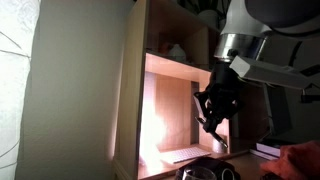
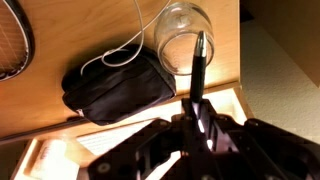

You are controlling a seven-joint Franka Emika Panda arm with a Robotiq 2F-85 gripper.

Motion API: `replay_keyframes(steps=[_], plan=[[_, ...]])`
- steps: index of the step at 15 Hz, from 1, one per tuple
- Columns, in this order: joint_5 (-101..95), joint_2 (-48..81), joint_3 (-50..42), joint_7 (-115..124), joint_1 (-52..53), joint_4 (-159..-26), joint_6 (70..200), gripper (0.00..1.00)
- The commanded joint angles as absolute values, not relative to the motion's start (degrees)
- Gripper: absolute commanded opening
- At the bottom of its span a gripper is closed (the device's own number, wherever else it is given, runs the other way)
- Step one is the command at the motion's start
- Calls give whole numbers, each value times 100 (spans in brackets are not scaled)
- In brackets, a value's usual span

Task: Use the towel to wipe the monitor and put the pen in the jar

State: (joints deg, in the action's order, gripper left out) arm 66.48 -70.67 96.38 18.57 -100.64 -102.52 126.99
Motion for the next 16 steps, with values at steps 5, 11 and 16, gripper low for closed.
replay_keyframes(steps=[5,11,16], plan=[[6583,-7010,9691,1886,-10396,-9944,12484,3],[6586,-7023,9718,1878,-10409,-9922,12473,12],[6600,-7020,9813,1819,-10553,-9763,12438,4]])
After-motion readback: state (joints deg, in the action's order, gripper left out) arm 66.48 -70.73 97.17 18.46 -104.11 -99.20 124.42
